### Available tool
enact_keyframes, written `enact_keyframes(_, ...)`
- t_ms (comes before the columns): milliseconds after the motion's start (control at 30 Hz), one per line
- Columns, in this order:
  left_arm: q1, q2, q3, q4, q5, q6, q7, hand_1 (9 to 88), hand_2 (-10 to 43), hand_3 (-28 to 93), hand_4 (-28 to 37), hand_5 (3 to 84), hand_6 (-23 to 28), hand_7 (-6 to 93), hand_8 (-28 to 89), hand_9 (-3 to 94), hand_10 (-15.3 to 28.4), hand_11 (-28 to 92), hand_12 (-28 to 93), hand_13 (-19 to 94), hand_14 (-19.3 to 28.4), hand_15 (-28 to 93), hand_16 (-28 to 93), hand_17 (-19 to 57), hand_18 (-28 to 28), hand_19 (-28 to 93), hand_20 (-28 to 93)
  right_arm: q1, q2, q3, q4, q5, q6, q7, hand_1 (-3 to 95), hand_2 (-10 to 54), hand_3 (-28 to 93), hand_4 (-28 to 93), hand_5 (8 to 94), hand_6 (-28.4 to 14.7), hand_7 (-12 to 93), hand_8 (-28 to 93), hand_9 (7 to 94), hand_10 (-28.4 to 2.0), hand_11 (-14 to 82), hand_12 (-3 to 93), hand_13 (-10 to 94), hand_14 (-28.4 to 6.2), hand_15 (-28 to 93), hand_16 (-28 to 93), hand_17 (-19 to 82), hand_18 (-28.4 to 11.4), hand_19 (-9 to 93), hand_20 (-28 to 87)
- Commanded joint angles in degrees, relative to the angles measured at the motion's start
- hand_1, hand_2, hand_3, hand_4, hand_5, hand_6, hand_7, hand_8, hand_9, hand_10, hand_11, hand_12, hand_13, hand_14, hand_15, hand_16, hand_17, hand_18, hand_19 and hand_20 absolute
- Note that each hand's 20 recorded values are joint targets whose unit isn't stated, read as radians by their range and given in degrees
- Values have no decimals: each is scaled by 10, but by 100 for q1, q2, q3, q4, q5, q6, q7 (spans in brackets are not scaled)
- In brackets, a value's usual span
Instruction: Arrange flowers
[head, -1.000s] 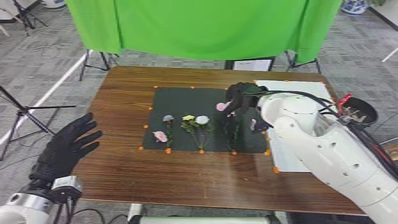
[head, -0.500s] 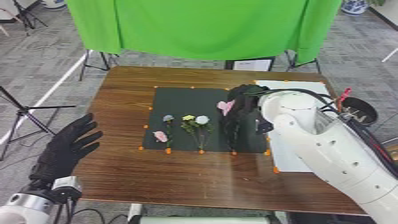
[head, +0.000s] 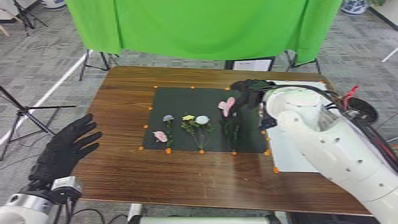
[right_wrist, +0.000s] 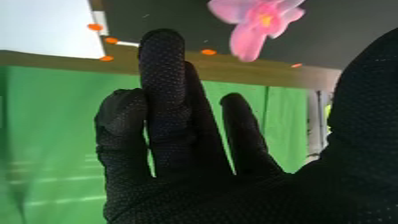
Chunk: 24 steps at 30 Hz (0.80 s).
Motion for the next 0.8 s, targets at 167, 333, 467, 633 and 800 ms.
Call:
enact_keyframes(167,37,-11,-36,11,9,-96,-61,244,-11,684,-283,262,39,191,-98,206,111,185,196,166,156,258,27,-123,232,380,89,442,597,-416,773,-347,1621,1233,172,-95,862,-281,255,-48,146,-89,347,-171,101,198,447,-127,635,220,232,-231,812,553)
enact_keyframes(333,60,6,-49,7,8,-89,-62,243,-12,686,-283,263,39,192,-98,206,111,184,196,167,156,258,27,-123,232,380,89,485,803,-376,1151,-125,1654,1530,219,-95,884,-264,214,-50,146,-90,264,-188,51,196,372,-134,567,160,217,-210,721,482)
enact_keyframes(467,60,-1,-39,10,7,-92,-50,243,-11,685,-283,263,39,191,-99,207,111,183,195,167,155,258,27,-123,231,380,89,511,791,-364,1494,-198,1528,1586,245,-95,900,-252,202,-42,150,-93,259,-192,31,179,379,-124,519,151,215,-205,704,438)
enact_keyframes(633,46,5,-32,10,13,-98,-42,244,-11,685,-283,264,39,190,-98,206,111,183,196,167,156,258,27,-123,232,380,89,606,768,-433,1939,-268,1445,1631,272,-95,909,-257,195,-36,158,-95,277,-188,34,167,413,-108,515,160,216,-204,716,432)
enact_keyframes(800,49,8,-17,1,8,-83,-15,243,-12,687,-283,264,39,190,-98,207,111,184,196,167,156,257,27,-123,231,380,89,683,751,-464,2329,-234,1465,1474,291,-95,919,-274,203,-38,182,-102,323,-155,63,157,476,-90,533,171,222,-202,735,438)
